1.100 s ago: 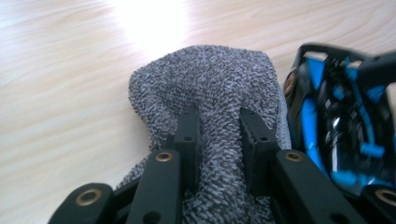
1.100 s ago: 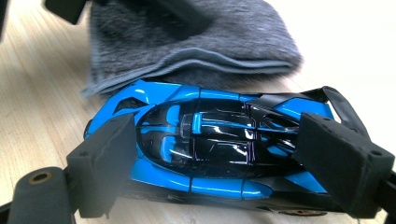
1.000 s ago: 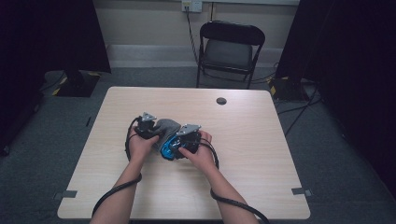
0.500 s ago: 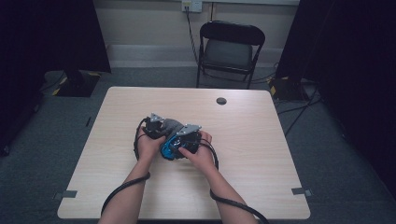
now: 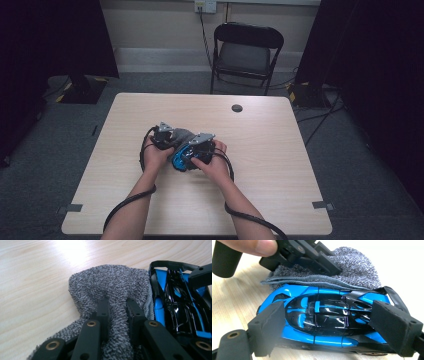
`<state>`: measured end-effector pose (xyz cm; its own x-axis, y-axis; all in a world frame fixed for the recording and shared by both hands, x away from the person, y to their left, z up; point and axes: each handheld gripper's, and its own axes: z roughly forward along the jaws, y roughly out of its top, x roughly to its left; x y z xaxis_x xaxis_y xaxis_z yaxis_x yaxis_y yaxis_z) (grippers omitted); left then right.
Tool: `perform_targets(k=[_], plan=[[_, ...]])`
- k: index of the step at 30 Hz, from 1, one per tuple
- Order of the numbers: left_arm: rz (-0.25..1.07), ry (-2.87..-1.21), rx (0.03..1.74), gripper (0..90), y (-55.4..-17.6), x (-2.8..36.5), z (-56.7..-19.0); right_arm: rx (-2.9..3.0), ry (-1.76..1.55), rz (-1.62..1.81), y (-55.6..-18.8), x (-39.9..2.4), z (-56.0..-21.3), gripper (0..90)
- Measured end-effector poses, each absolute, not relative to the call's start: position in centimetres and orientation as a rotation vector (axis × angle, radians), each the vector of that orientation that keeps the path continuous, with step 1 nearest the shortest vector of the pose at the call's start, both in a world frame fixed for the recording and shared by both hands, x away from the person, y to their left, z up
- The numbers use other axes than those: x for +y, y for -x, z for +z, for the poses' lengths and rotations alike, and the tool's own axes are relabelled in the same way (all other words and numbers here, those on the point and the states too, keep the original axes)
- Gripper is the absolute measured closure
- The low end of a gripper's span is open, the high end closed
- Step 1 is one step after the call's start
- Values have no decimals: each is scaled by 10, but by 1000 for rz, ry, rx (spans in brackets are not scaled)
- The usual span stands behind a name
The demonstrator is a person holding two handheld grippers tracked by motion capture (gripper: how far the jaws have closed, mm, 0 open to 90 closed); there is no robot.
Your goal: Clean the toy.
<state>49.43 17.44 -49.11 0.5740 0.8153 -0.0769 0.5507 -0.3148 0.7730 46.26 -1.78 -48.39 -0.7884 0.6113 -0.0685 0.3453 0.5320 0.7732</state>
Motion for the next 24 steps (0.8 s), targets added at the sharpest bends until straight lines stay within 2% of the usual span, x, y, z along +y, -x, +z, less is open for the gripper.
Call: perform_targets(k=[24], plan=[[409,-2008,1081,767,-459,201,-491,2437,-806,1119,-461,-16,-484,122]])
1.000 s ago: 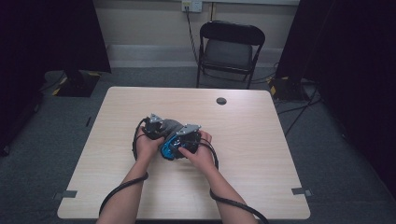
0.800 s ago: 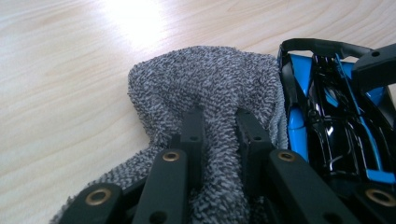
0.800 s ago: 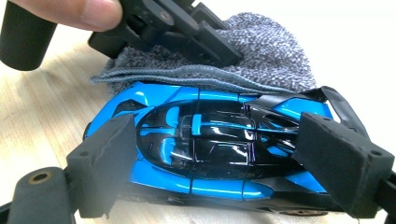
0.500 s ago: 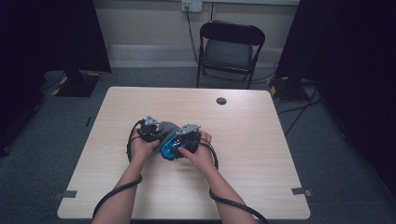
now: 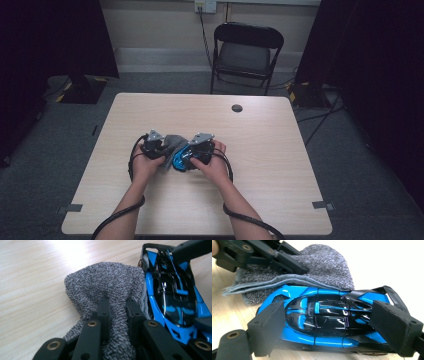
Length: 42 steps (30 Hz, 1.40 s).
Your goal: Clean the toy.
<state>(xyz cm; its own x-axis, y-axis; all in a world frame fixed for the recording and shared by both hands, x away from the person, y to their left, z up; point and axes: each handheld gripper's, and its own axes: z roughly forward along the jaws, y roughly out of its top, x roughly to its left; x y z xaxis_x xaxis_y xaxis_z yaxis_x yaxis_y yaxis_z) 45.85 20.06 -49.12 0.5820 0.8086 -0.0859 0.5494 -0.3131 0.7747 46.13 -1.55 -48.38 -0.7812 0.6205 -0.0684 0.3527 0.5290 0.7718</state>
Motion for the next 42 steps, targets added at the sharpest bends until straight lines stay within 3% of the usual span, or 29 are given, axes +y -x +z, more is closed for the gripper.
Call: perform_targets(k=[42], plan=[[274,-2065,1039,773,-390,249,-483,2420,-807,1139,-461,-16,-485,121]])
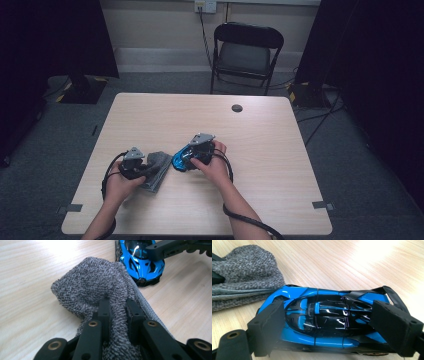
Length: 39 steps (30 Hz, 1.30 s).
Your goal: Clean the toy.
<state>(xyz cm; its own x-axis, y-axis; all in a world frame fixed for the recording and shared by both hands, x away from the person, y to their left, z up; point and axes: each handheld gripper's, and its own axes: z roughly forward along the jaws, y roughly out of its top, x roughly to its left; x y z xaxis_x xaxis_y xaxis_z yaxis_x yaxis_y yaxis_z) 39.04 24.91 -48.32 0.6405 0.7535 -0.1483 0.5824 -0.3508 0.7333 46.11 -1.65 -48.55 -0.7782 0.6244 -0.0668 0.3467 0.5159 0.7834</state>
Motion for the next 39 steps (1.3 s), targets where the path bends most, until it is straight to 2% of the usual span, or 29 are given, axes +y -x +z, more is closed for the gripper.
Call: perform_targets(k=[9,17,24,30,39], plan=[[270,-2069,1046,771,-384,259,-479,2418,-802,1143,-461,-17,-486,121],[307,-2028,1053,769,-393,267,-466,2411,-801,1154,-461,-18,-487,121],[370,-1977,1055,765,-420,262,-457,2413,-800,1153,-461,-18,-487,121],[380,-1980,1051,762,-456,243,-457,2419,-798,1149,-461,-18,-486,122],[376,-2000,1032,757,-487,221,-468,2423,-794,1150,-462,-18,-486,122]])
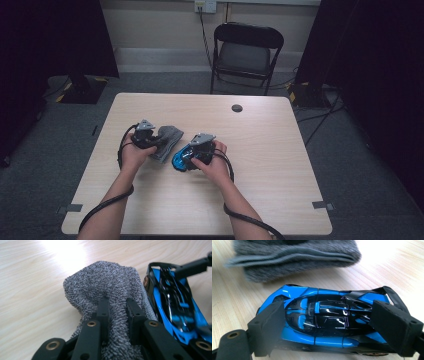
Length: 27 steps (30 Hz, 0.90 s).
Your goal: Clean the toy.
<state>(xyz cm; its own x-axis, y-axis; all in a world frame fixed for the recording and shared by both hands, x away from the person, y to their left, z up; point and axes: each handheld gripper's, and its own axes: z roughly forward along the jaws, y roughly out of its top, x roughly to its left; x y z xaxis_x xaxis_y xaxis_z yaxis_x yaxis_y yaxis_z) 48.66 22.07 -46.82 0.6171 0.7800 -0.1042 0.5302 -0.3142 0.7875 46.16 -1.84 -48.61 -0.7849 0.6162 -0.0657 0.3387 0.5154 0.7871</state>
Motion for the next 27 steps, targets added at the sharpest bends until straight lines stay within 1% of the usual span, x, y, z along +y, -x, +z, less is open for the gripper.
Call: perform_targets(k=[4,7,13,18,27], plan=[[363,-2000,1048,757,-498,208,-475,2430,-796,1141,-462,-18,-485,122],[385,-2020,1028,755,-506,193,-476,2432,-798,1138,-462,-18,-485,122],[413,-2043,1019,740,-514,175,-479,2426,-799,1144,-462,-18,-486,122],[434,-2027,1030,719,-515,160,-483,2424,-801,1146,-462,-18,-486,121],[414,-2015,1057,723,-516,156,-489,2422,-806,1145,-462,-17,-486,121]])
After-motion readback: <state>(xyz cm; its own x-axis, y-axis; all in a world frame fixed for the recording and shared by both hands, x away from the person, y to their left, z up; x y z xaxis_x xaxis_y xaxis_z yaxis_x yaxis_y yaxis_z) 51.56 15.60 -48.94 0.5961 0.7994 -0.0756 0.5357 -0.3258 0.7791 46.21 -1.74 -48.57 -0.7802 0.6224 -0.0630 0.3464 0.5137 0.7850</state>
